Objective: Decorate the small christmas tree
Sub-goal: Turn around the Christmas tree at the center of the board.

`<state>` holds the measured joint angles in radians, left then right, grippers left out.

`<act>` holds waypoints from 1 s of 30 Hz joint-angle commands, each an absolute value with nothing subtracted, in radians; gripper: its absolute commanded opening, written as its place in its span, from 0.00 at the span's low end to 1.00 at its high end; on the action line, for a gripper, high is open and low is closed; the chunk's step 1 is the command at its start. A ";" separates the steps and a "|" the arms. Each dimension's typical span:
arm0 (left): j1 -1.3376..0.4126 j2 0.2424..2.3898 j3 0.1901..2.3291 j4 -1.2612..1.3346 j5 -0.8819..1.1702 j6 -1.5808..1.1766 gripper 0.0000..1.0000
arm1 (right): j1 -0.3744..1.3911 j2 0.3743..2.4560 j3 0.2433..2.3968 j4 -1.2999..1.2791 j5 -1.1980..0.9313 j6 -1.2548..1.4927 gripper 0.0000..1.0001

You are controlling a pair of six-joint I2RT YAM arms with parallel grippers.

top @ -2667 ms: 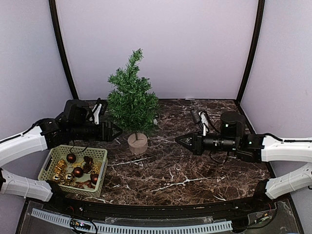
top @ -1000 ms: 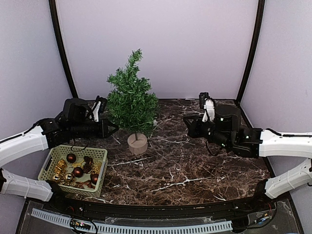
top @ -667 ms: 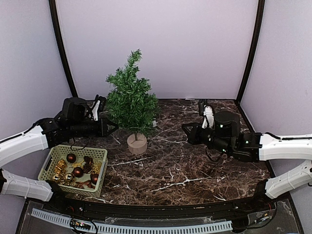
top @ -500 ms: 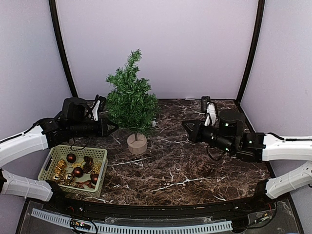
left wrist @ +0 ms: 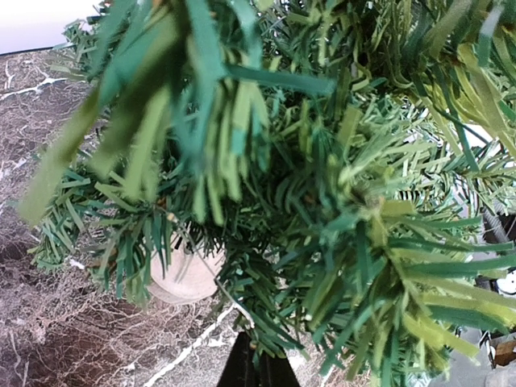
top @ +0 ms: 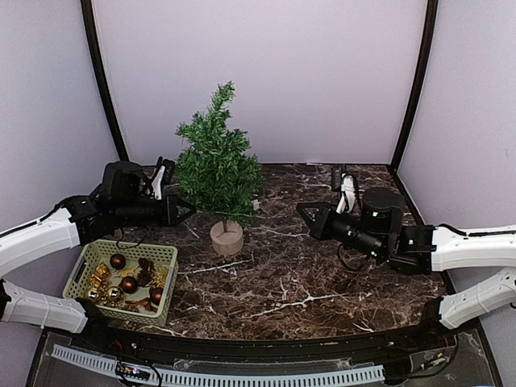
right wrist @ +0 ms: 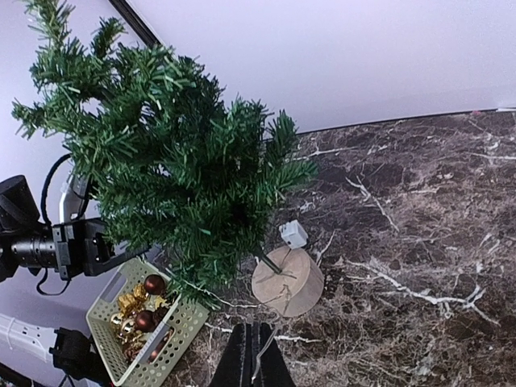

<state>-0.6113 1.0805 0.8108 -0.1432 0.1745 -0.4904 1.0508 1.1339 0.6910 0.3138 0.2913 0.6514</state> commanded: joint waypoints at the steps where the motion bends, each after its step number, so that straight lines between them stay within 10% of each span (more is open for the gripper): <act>1: -0.600 1.060 0.799 -0.107 0.174 -0.480 0.00 | 1.076 1.169 0.672 0.394 0.315 0.692 0.00; 12: -0.589 1.062 0.800 -0.104 0.170 -0.476 0.00 | 1.086 1.230 0.607 0.511 0.411 0.761 0.00; 20: -0.601 0.994 0.827 -0.171 0.158 -0.458 0.57 | 1.086 1.330 0.697 0.566 0.473 0.716 0.00; 30: -0.864 0.949 0.826 -0.134 -0.083 -0.588 0.54 | 1.083 1.408 0.722 0.605 0.476 0.756 0.00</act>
<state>-0.7738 0.9512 0.8257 -0.1799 0.0158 -0.5095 1.0756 1.3937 0.6975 0.5442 0.4541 0.7380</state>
